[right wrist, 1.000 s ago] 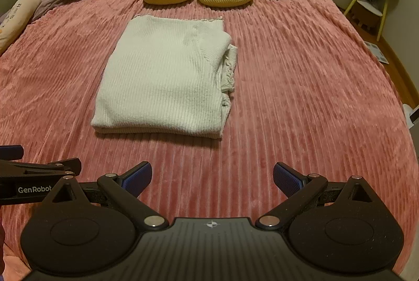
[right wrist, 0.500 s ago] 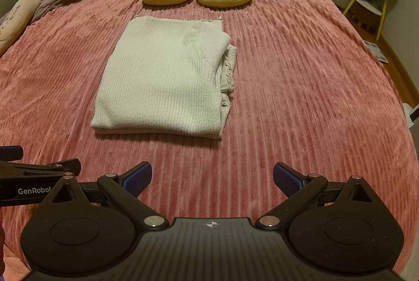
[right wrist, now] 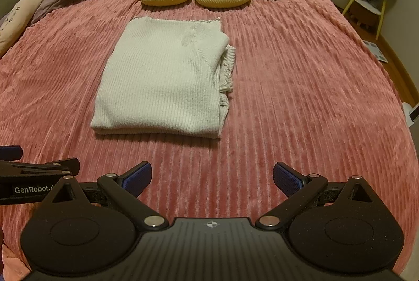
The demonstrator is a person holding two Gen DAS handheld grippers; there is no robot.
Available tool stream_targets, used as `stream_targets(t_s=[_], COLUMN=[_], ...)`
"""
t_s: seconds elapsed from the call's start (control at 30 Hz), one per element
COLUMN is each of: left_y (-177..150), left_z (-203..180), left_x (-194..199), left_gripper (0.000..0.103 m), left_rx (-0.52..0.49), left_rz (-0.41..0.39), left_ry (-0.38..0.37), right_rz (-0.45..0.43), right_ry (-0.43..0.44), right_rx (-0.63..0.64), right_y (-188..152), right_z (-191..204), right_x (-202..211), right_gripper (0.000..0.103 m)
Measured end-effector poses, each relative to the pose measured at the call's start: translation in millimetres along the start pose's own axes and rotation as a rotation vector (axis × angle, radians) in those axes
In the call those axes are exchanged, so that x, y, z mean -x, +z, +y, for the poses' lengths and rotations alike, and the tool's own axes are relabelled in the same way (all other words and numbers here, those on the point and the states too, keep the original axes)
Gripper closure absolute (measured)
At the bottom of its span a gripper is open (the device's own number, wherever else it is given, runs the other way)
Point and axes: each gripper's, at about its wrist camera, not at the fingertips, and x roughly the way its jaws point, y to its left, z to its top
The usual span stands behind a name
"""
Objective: Fold small clothes
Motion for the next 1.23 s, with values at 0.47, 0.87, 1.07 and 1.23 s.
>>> stream_targets(t_s=[0.47,0.87,1.07,1.23], left_y=[-1.5,-0.8,-2.8,-4.1], left_z=[-3.3,-1.2,-1.5,-5.3], left_x=[0.9,8.1,6.9,4.5], left_gripper=[0.000,0.000,0.000,0.000], left_rx=[-0.002,0.014,0.003,-0.023], left_rz=[0.001,-0.030,-0.033,-0.025], left_ry=[-0.012,-0.068,-0.048,-0.011], right_rz=[-0.005,-0.013,-0.015,-0.015], right_ry=[0.002,0.006,0.003,0.001], right_rx=[-0.010,-0.011,-0.008,-0.013], right_y=[-1.2,-1.8,-2.3,-2.6], right_z=[-1.5,-2.8,-2.1,-3.3], right_x=[2.0,4.1,4.3,4.2], right_gripper=[0.004,0.004,0.004,0.004])
